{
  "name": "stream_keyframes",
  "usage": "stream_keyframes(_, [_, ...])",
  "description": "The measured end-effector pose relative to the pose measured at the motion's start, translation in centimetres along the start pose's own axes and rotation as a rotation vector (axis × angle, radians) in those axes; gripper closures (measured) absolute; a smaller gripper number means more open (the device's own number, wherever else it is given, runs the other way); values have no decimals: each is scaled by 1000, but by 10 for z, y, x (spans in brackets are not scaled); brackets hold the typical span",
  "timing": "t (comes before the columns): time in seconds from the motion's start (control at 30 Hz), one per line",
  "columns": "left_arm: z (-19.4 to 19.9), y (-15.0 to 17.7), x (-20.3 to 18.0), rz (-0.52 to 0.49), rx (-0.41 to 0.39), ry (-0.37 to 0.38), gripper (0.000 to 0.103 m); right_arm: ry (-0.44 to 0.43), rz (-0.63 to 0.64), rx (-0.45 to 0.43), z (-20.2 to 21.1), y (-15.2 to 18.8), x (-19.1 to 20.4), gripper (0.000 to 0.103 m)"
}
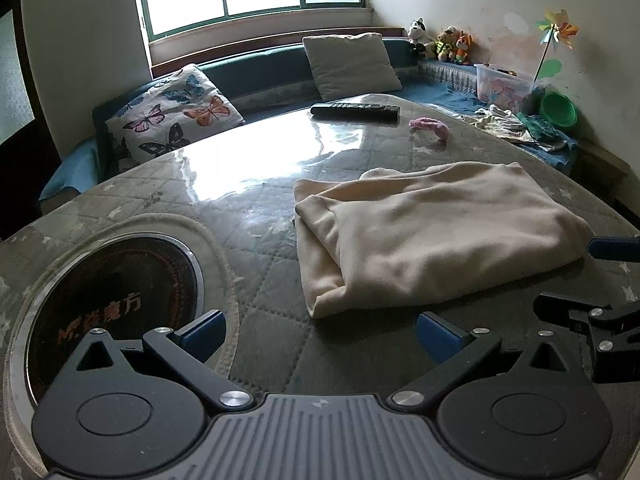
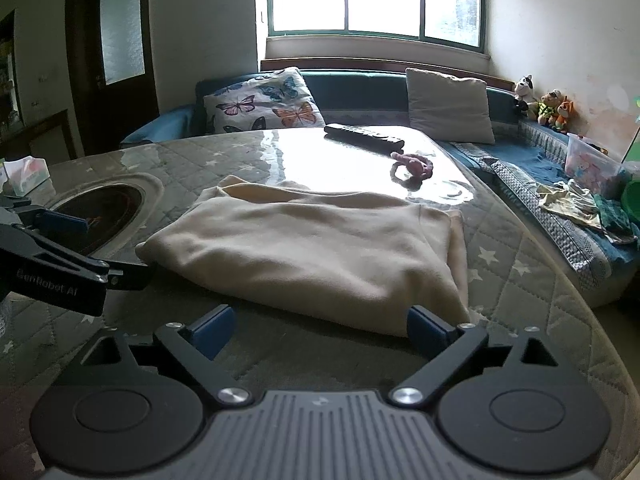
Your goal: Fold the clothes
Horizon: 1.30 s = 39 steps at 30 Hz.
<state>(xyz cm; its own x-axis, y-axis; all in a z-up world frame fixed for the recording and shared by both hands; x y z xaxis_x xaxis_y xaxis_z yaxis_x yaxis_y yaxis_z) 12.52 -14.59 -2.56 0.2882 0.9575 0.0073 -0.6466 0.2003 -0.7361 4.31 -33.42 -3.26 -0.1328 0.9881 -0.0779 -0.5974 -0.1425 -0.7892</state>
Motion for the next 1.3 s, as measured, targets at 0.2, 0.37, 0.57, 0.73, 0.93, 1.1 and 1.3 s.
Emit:
stream_keyframes(0.2, [8, 7, 0, -11, -11, 0, 0, 12, 4, -3, 5, 3, 4, 4])
stream_keyframes(0.37, [13, 12, 0, -18, -18, -5, 0, 28, 8, -4, 8, 5, 7, 0])
stream_keyframes(0.57, [19, 18, 1, -19, -25, -6, 0, 35, 1, -4, 11, 7, 10, 0])
stream_keyframes(0.73, [22, 22, 1, -20, -30, -2, 0, 42, -2, -1, 12, 10, 12, 0])
stream_keyframes(0.93, [25, 27, 3, -14, -33, 1, 0, 49, -5, 1, 15, 11, 16, 0])
stream_keyframes(1.1, [28, 31, 6, -8, -36, -1, 0, 58, -4, 9, 16, 14, 21, 0])
stream_keyframes(1.3, [32, 36, 9, -2, -38, -3, 0, 65, -3, 14, 18, 16, 27, 0])
Point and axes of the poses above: each gripper's, at about its wrist camera, not at the fingertips, and z roughly against the way its jaws point, x to its left, y to its underside, the point moved 3 cm from there along -z, roughly the way its jaws point, and after that the axes turned 7 degrees about z, right-handed, at the moved point
